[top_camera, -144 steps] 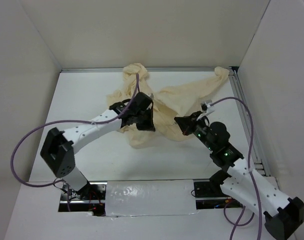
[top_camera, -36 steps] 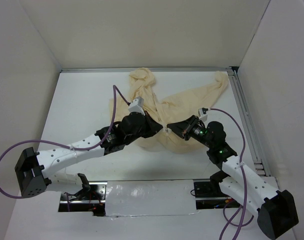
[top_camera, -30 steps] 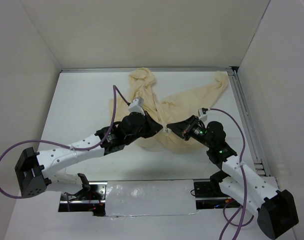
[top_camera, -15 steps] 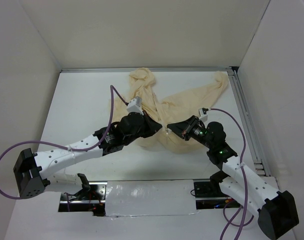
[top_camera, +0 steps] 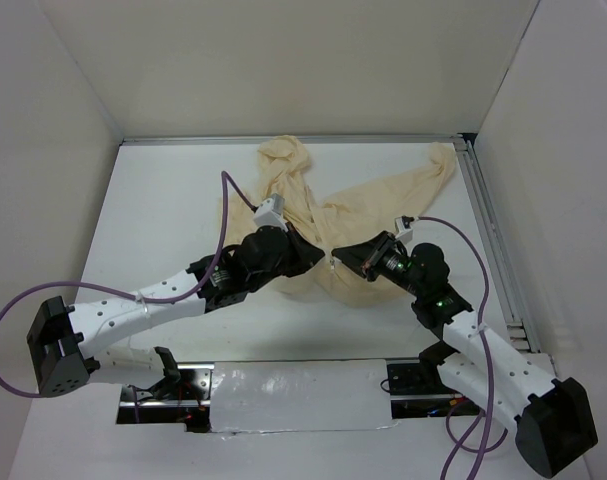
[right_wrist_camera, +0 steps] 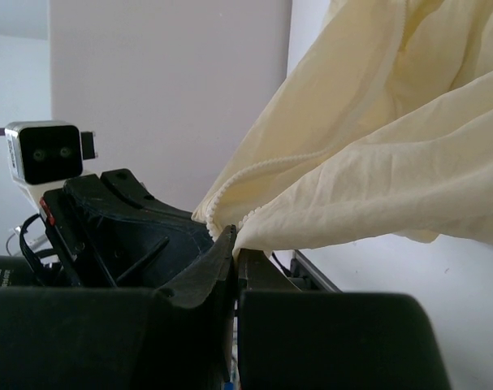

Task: Zip up the jacket

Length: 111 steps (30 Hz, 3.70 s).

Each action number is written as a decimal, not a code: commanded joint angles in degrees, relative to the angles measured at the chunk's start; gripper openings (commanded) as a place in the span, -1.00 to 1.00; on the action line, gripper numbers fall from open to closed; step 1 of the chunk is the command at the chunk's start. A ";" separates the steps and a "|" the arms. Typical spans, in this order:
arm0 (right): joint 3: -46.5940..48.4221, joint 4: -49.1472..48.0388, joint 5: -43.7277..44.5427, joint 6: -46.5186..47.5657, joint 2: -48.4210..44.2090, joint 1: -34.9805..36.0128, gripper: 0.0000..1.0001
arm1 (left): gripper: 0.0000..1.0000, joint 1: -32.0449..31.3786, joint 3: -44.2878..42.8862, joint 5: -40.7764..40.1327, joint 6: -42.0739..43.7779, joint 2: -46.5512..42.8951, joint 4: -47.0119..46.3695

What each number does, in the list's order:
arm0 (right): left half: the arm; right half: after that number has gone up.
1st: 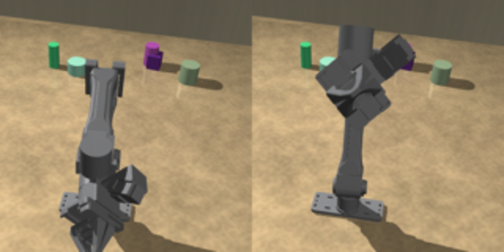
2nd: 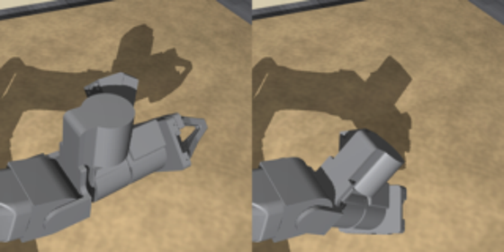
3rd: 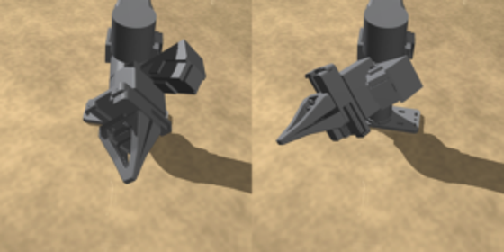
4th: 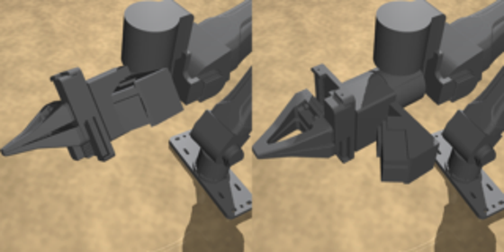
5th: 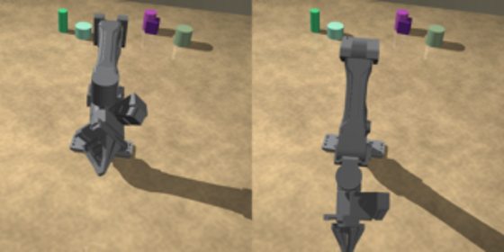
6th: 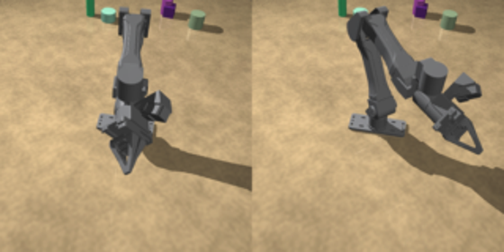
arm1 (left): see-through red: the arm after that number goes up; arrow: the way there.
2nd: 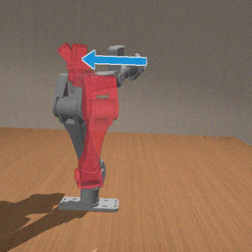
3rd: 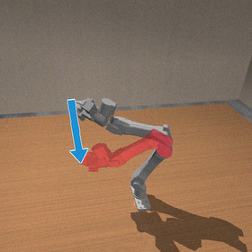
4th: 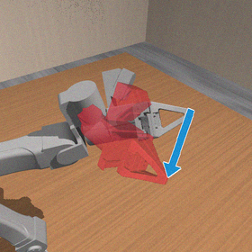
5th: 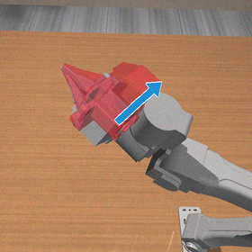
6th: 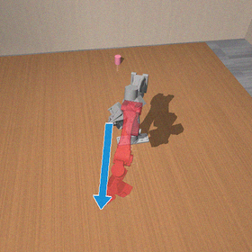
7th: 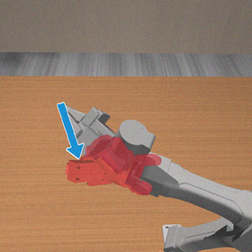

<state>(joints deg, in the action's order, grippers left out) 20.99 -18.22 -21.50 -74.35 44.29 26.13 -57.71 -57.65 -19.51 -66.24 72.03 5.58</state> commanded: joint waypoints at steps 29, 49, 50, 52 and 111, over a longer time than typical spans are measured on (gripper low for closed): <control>-3.15 -12.20 0.31 -8.36 -3.33 -0.55 -1.00 | -0.99 1.73 0.08 15.39 14.66 -0.66 -9.29; -4.29 -9.46 3.30 -8.62 -6.15 2.17 -1.00 | -0.36 1.73 2.36 19.07 16.84 -2.24 -13.58; -4.21 -9.29 3.56 -8.80 -6.06 2.17 -1.00 | -0.40 1.73 2.97 20.11 17.02 -2.51 -14.71; -4.21 -9.99 3.57 -9.15 -5.88 2.26 -1.00 | -0.55 1.64 3.33 20.65 17.55 -2.60 -15.43; 12.50 34.58 21.30 40.86 -6.25 18.24 0.36 | -1.00 13.59 -5.20 32.33 11.04 3.91 3.82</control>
<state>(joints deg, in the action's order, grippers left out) 31.24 18.55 -9.41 -39.79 36.03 40.21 -44.66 -60.66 10.66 -54.30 75.79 9.21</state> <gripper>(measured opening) 0.688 0.107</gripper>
